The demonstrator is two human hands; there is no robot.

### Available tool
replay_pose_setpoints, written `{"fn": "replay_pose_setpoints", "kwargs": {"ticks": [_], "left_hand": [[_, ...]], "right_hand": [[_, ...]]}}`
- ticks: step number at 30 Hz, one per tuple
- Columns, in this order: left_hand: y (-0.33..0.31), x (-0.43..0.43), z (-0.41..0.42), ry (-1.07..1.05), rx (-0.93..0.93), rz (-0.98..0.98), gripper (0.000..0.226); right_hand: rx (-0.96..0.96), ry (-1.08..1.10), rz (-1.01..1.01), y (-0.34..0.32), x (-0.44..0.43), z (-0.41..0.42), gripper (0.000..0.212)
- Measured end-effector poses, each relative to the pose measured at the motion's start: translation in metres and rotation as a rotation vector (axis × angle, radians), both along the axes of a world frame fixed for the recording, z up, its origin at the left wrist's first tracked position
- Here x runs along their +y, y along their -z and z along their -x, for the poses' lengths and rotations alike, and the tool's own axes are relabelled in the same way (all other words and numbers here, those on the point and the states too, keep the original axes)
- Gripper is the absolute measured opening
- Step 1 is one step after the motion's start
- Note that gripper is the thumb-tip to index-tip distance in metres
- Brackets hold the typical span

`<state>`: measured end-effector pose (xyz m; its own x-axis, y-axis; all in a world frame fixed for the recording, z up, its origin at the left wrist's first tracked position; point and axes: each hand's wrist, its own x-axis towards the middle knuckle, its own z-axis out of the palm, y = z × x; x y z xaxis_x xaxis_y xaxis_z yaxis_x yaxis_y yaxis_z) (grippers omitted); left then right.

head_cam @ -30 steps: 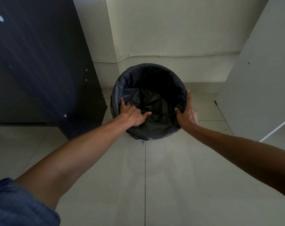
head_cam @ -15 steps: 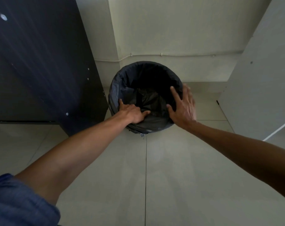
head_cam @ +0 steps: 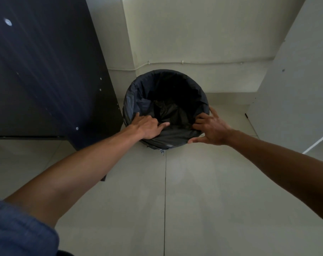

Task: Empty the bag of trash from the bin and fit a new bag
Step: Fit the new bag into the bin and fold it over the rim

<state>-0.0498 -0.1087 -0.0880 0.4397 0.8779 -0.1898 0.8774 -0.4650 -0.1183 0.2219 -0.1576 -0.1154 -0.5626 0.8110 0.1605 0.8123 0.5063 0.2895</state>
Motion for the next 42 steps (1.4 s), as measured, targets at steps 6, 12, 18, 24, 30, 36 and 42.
{"fn": "replay_pose_setpoints", "kwargs": {"ticks": [6,12,18,24,30,36,42], "left_hand": [[-0.013,0.002,-0.004,0.003,0.004,-0.111,0.081],[-0.006,-0.008,0.001,-0.064,0.093,0.06,0.086],[-0.015,-0.013,0.004,-0.083,0.216,0.09,0.09],[0.005,-0.03,-0.006,-0.105,0.098,0.204,0.094],[-0.006,-0.004,0.014,-0.094,0.236,0.018,0.093],[-0.015,-0.002,0.001,-0.091,0.175,0.029,0.091],[-0.004,-0.018,-0.015,-0.044,0.159,0.15,0.081]], "right_hand": [[-0.06,-0.036,-0.089,-0.008,0.007,-0.004,0.076],[-0.084,-0.176,-0.048,-0.003,0.011,0.027,0.086],[-0.163,-0.293,-0.118,-0.009,0.022,0.008,0.071],[-0.198,-0.307,-0.016,-0.009,0.008,0.024,0.083],[-0.212,-0.31,0.021,-0.005,0.015,0.019,0.079],[-0.135,-0.279,-0.041,-0.031,0.032,-0.009,0.072],[-0.216,-0.316,0.061,-0.012,0.014,0.025,0.087]]}}
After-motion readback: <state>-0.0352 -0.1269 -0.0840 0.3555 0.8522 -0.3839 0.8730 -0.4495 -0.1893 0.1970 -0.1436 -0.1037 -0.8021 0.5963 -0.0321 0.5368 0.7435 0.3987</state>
